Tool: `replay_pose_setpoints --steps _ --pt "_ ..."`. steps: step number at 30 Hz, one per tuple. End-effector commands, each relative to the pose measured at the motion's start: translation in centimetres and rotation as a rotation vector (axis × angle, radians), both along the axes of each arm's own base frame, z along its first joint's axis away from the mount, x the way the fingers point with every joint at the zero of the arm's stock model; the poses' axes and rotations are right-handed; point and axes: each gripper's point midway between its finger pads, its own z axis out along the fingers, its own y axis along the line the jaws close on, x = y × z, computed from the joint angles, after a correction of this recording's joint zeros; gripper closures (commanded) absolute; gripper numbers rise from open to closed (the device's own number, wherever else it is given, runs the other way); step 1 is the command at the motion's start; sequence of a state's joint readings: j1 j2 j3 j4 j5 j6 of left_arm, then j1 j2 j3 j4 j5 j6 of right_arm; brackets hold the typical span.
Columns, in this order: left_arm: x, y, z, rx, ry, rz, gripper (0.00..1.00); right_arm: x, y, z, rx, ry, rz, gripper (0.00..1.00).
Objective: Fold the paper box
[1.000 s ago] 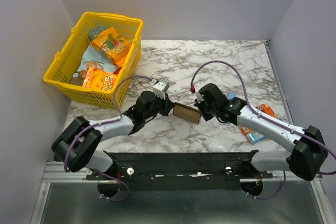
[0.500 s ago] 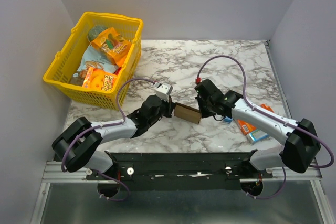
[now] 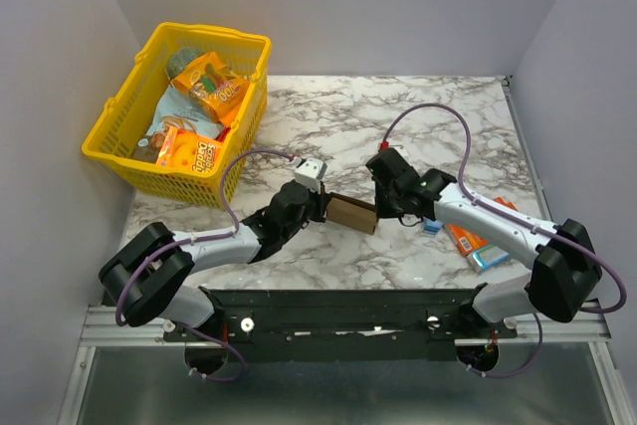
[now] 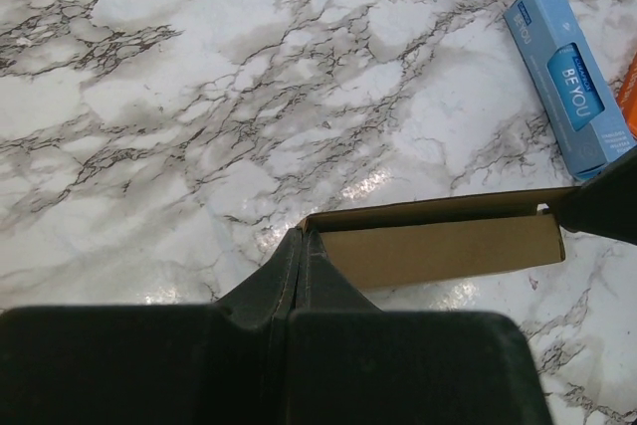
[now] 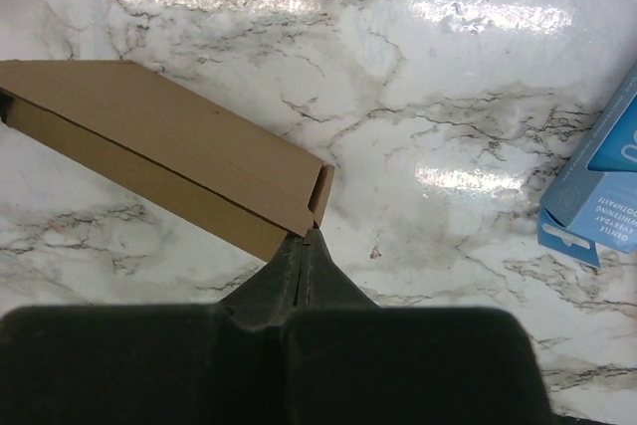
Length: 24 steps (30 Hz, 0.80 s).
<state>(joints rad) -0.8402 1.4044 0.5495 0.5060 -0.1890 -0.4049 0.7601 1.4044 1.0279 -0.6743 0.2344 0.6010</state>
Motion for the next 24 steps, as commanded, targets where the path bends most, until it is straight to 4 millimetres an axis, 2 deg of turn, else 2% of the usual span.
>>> replay_pose_setpoints --steps 1,5,11,20,24 --pt "-3.8 0.8 -5.6 0.142 0.167 -0.081 1.00 1.3 3.1 0.2 0.110 -0.008 -0.020 0.99" --pt "-4.0 0.8 -5.5 0.136 0.165 -0.081 1.00 1.7 3.3 0.8 0.128 -0.015 -0.031 0.99" --pt "-4.1 0.7 -5.6 0.134 0.166 -0.086 1.00 2.0 3.6 0.6 0.157 -0.012 -0.063 0.99" --pt "-4.1 0.6 -5.7 0.138 0.168 -0.083 1.00 1.4 3.8 0.1 0.272 -0.012 -0.163 0.99" --pt "-4.1 0.5 -5.8 0.141 0.171 -0.079 1.00 1.0 3.2 -0.3 0.298 -0.014 -0.208 0.99"
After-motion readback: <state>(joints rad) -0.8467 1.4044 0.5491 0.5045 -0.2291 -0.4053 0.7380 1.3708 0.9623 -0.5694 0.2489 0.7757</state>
